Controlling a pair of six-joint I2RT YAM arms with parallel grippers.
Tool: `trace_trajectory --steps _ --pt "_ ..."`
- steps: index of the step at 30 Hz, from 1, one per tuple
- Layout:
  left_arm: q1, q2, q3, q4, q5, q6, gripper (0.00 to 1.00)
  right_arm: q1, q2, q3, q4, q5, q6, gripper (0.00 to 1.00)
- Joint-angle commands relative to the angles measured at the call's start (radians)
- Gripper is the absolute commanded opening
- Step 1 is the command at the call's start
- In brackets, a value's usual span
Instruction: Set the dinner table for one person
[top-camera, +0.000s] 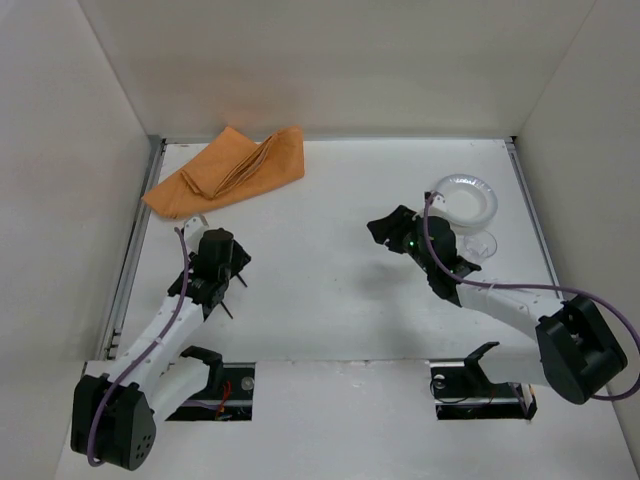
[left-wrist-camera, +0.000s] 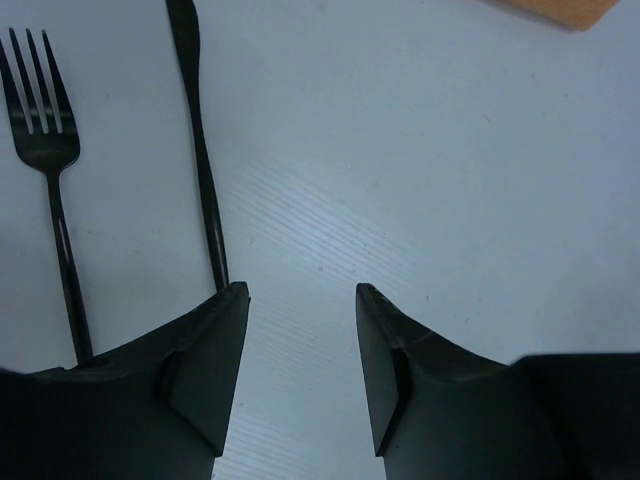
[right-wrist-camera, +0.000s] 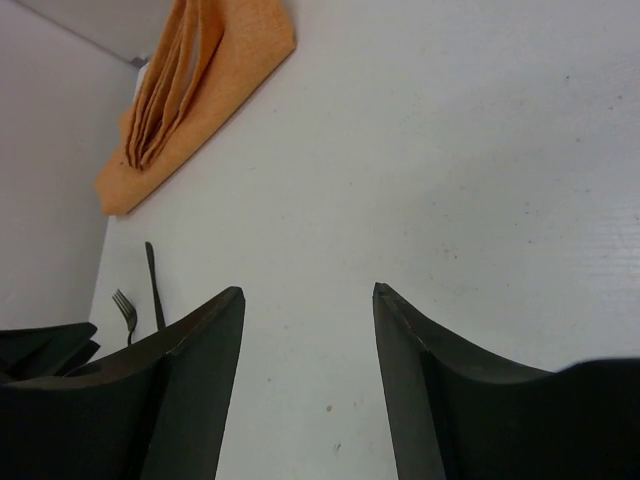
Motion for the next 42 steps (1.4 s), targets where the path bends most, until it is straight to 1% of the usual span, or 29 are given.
trace_trajectory --steps 1,7,9,11,12,15,16,18,20,22,24,27,29,33,38,42 --pt "0.018 -0.025 -0.010 -0.019 0.035 -0.012 0.46 0.003 0.018 0.004 0.061 -0.002 0.002 0.60" --pt "0.030 -0.042 -0.020 -0.004 0.035 -0.029 0.49 0.003 0.005 0.003 0.061 0.002 -0.004 0.60" --pt "0.039 -0.040 -0.015 -0.007 0.029 -0.029 0.49 0.003 0.010 0.001 0.061 -0.008 0.000 0.59" --pt "0.053 -0.045 -0.026 0.011 0.020 -0.037 0.49 0.003 0.005 0.001 0.061 -0.016 -0.003 0.54" --pt "0.065 -0.045 -0.029 0.026 0.012 -0.044 0.50 0.003 0.001 0.001 0.061 -0.018 -0.004 0.49" --pt "0.105 -0.005 -0.009 0.074 0.000 -0.054 0.53 0.003 0.004 0.004 0.055 -0.014 -0.010 0.19" --pt "0.127 0.027 0.012 0.085 0.009 -0.061 0.53 0.003 0.013 0.009 0.049 -0.019 -0.007 0.13" --pt "0.154 0.081 0.052 0.108 0.020 -0.087 0.53 0.003 0.031 0.023 0.032 -0.036 -0.006 0.09" --pt "0.171 0.130 0.069 0.169 0.024 -0.120 0.53 0.003 0.033 0.029 0.026 -0.042 -0.010 0.10" --pt "0.197 0.183 0.088 0.239 0.030 -0.159 0.53 0.004 0.028 0.027 0.032 -0.036 -0.013 0.15" --pt "0.213 0.243 0.114 0.283 0.043 -0.192 0.54 0.004 0.028 0.026 0.034 -0.041 -0.013 0.24" --pt "0.251 0.348 0.161 0.344 0.056 -0.241 0.54 0.004 0.031 0.026 0.029 -0.045 -0.019 0.42" --pt "0.286 0.415 0.193 0.367 0.055 -0.278 0.54 0.004 0.036 0.026 0.034 -0.045 -0.026 0.48" --pt "0.370 0.555 0.276 0.395 0.047 -0.295 0.54 0.004 0.054 0.032 0.034 -0.056 -0.023 0.50" --pt "0.472 0.680 0.322 0.441 0.032 -0.325 0.51 0.004 0.062 0.040 0.034 -0.061 -0.026 0.50" --pt "0.522 0.797 0.385 0.459 0.110 -0.344 0.51 0.007 0.080 0.049 0.032 -0.088 -0.026 0.50"
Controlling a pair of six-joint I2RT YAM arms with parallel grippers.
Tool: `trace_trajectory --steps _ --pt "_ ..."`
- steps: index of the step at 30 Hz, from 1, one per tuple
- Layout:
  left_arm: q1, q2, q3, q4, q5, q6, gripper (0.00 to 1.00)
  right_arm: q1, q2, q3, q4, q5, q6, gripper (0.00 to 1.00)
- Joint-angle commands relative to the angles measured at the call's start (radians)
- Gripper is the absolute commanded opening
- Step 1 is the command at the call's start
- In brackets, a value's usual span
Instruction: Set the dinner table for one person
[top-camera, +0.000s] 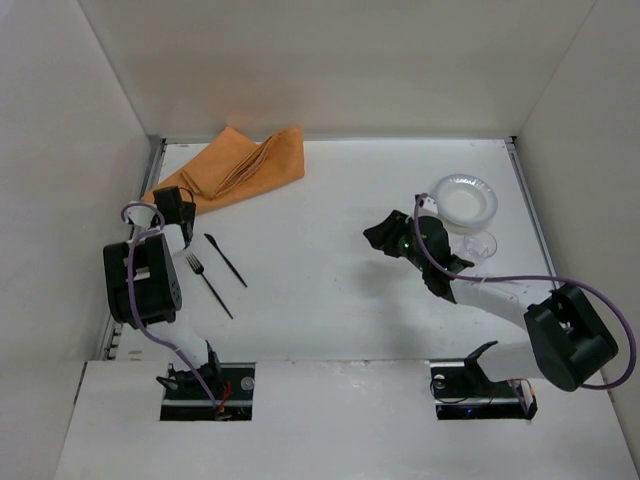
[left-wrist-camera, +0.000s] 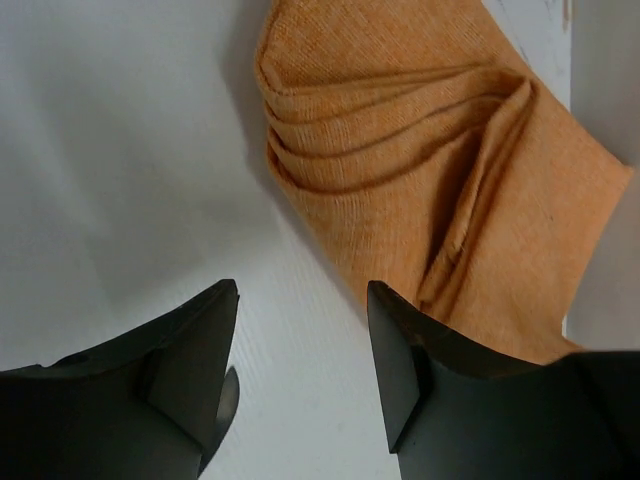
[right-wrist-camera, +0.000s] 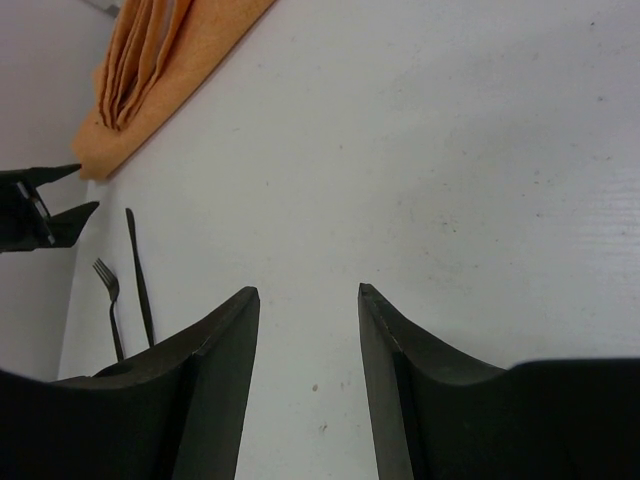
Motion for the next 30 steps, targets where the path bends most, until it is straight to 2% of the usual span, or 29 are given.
trace_trajectory --steps 1,5,10,12,15,16,19,26,30 --pt "0.033 0.080 0.071 0.072 0.081 -0.044 0.52 0.007 0.014 0.044 0.038 -0.032 -0.017 0.50" --pt "0.056 0.196 0.134 0.112 0.192 -0.061 0.51 0.010 0.037 0.053 0.038 -0.040 -0.018 0.49" --pt "0.056 0.259 0.163 0.112 0.189 -0.070 0.48 0.015 0.029 0.055 0.039 -0.050 -0.018 0.49" --pt "0.054 0.270 0.180 0.113 0.194 -0.061 0.40 0.015 0.034 0.056 0.038 -0.052 -0.018 0.49" --pt "0.028 0.289 0.211 0.112 0.218 -0.040 0.17 0.016 0.031 0.056 0.039 -0.052 -0.018 0.49" --pt "0.010 0.293 0.223 0.115 0.235 -0.035 0.12 0.016 0.031 0.056 0.039 -0.052 -0.018 0.49" --pt "-0.067 0.304 0.257 0.138 0.290 -0.023 0.08 0.016 0.034 0.055 0.039 -0.052 -0.017 0.49" --pt "-0.294 0.312 0.303 0.170 0.310 0.003 0.07 0.010 0.020 0.045 0.039 -0.052 -0.014 0.49" --pt "-0.412 0.295 0.250 0.210 0.292 -0.012 0.06 0.002 -0.003 0.038 0.039 -0.047 -0.015 0.49"
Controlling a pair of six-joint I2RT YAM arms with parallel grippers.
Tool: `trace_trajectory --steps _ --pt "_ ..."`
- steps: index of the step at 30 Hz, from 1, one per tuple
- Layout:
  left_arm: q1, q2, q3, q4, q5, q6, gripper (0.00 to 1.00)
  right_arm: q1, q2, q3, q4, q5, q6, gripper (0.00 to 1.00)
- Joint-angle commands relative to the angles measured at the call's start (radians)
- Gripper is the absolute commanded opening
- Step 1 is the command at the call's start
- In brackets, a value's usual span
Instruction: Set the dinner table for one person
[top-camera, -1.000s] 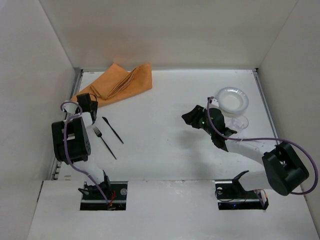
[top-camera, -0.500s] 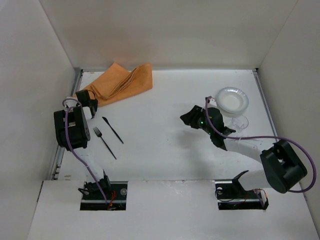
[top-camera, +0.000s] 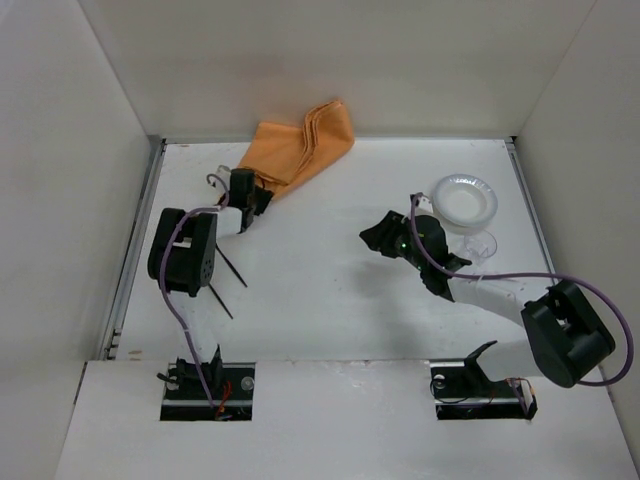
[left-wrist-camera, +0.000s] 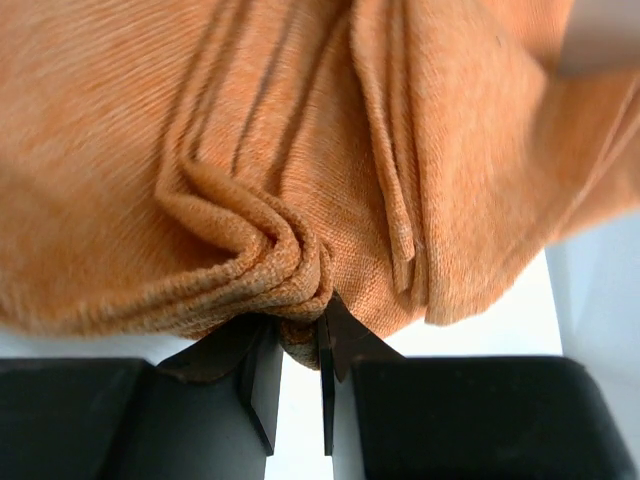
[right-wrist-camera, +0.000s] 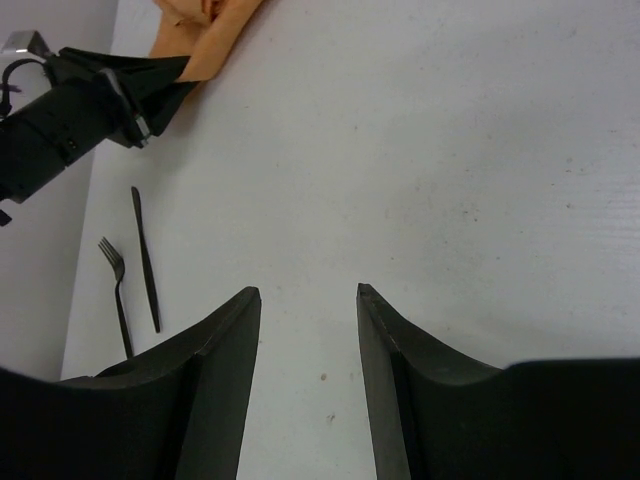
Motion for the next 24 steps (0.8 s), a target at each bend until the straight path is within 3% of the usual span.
trace_trajectory --steps 1,14,20,24 --pt "-0.098 -0.030 -0.032 0.081 0.072 -0.017 0.06 -0.010 -0.036 0.019 0.041 -0.004 -0.015 0.49" --pt "-0.524 -0.220 -0.405 0.254 -0.256 -0.241 0.09 -0.023 -0.033 0.021 0.030 0.008 -0.032 0.53" --pt "-0.637 -0.345 -0.483 0.301 -0.321 -0.188 0.37 -0.029 0.003 0.036 0.029 0.011 -0.052 0.61" --pt "-0.651 -0.500 -0.574 0.284 -0.362 -0.097 0.43 -0.041 0.043 0.068 0.006 0.017 -0.051 0.64"
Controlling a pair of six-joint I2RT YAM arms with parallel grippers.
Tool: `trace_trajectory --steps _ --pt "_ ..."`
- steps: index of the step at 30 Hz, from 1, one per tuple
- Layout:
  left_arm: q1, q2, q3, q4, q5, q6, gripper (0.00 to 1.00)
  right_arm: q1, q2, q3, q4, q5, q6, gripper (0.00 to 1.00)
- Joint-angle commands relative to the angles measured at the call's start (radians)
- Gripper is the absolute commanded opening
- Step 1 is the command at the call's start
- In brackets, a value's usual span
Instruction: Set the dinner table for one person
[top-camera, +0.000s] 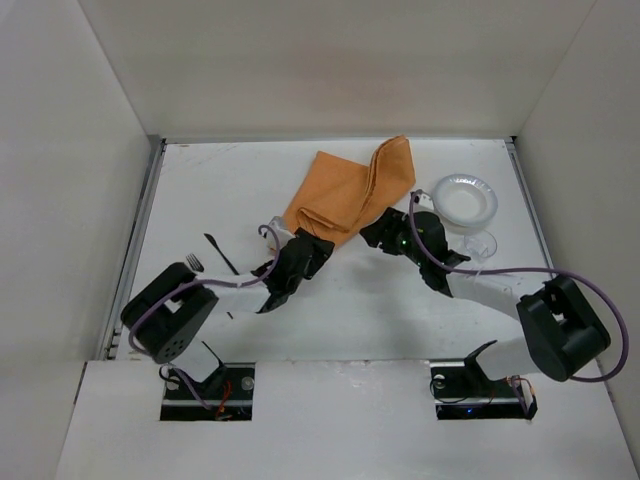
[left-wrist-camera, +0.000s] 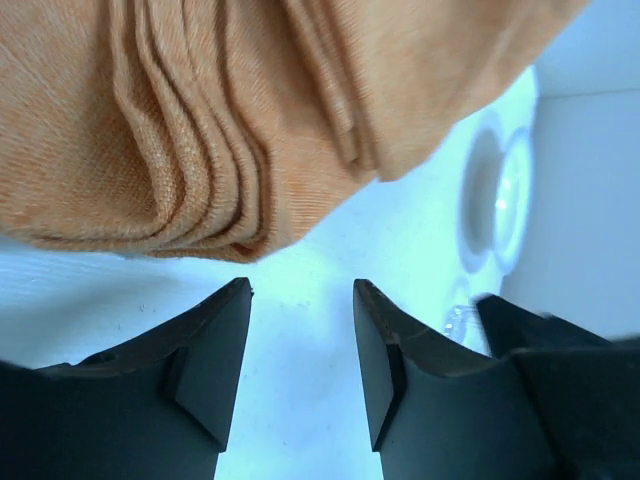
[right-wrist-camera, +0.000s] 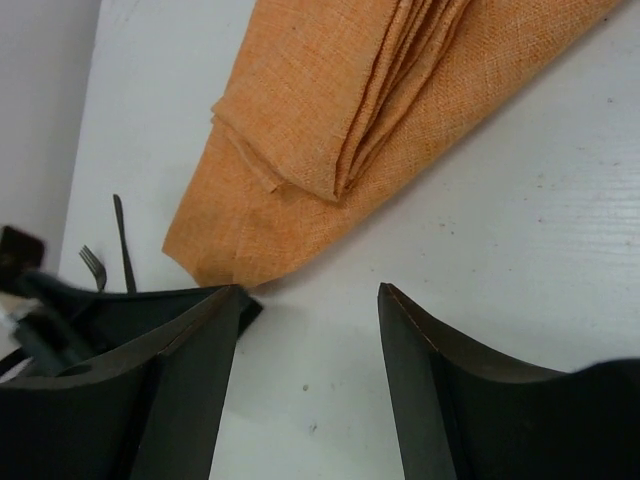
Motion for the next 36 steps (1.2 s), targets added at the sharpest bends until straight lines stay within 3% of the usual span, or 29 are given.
trace_trajectory --steps 1,5,9,13,21,27,36 --pt "-0.001 -0.162 -0.067 0.032 -0.097 0.097 0.44 -0.017 0.041 0.068 0.002 0.017 -0.016 0.64" --pt "0.026 -0.296 -0.123 -0.044 -0.158 0.166 0.46 -0.013 0.095 0.147 -0.044 0.022 -0.024 0.65" --pt "0.170 -0.333 -0.068 -0.173 -0.091 0.249 0.49 -0.007 0.193 0.229 -0.066 0.032 -0.027 0.63" --pt "0.273 -0.275 0.015 -0.257 -0.080 0.348 0.49 -0.004 0.293 0.294 -0.092 0.068 0.016 0.61" --pt "0.376 -0.114 0.139 -0.322 -0.063 0.491 0.49 0.023 0.408 0.423 -0.176 0.074 0.021 0.59" --pt "0.387 0.049 0.221 -0.362 0.039 0.542 0.49 0.049 0.453 0.475 -0.213 0.080 0.010 0.54" --pt "0.394 0.063 0.202 -0.327 0.127 0.524 0.47 0.050 0.509 0.530 -0.279 0.095 0.071 0.60"
